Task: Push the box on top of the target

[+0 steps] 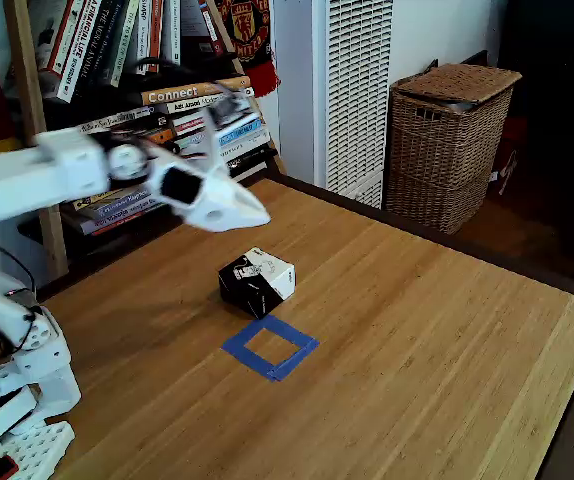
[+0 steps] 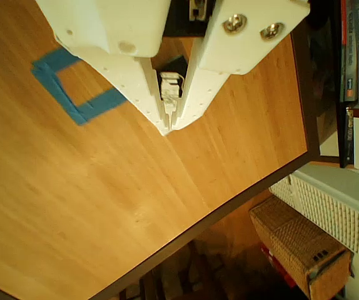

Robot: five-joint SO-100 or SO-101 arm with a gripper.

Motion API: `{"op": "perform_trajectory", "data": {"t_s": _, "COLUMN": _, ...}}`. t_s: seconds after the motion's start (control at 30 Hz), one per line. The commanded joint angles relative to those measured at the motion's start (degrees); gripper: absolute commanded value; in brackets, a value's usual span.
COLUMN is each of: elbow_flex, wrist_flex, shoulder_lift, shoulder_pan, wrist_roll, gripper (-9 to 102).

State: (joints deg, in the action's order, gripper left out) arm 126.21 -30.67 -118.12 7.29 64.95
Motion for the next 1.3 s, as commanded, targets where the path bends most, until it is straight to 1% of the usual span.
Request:
{"op": "perform_trajectory", "data": {"t_s": 0.0, "elbow_flex": -4.13, "wrist_flex": 2.81, "shoulder_lift": 4.22, "shoulder_pan": 0.09, "wrist_roll": 0.7, "gripper": 0}}
{"op": "perform_trajectory", "data": {"t_s": 0.2, "elbow_flex": -8.17, "wrist_flex": 6.94, "shoulder_lift": 12.22, "shoulder_pan": -0.18, "wrist_roll": 1.85, "gripper": 0}}
{"op": "perform_trajectory", "data": {"t_s": 0.5, "elbow_flex": -19.51, "wrist_flex": 8.0, "shoulder_lift": 22.94, "shoulder_pan": -0.26, "wrist_roll": 5.54, "gripper": 0}}
{"op": "perform_trajectory", "data": {"t_s": 0.57, "elbow_flex": -21.53, "wrist_flex": 9.32, "shoulder_lift": 25.31, "shoulder_pan": -0.44, "wrist_roll": 6.94, "gripper": 0}}
{"op": "perform_trajectory", "data": {"t_s": 0.77, "elbow_flex": -23.12, "wrist_flex": 13.71, "shoulder_lift": 30.32, "shoulder_pan": -1.49, "wrist_roll": 11.16, "gripper": 0}}
{"op": "perform_trajectory", "data": {"t_s": 0.87, "elbow_flex": -24.52, "wrist_flex": 13.89, "shoulder_lift": 32.78, "shoulder_pan": -2.2, "wrist_roll": 12.22, "gripper": 0}}
{"op": "perform_trajectory", "data": {"t_s": 1.0, "elbow_flex": -26.72, "wrist_flex": 10.11, "shoulder_lift": 34.8, "shoulder_pan": -2.99, "wrist_roll": 13.62, "gripper": 0}}
{"op": "perform_trajectory", "data": {"t_s": 1.27, "elbow_flex": -30.15, "wrist_flex": -2.02, "shoulder_lift": 37.27, "shoulder_pan": -4.04, "wrist_roll": 16.08, "gripper": 0}}
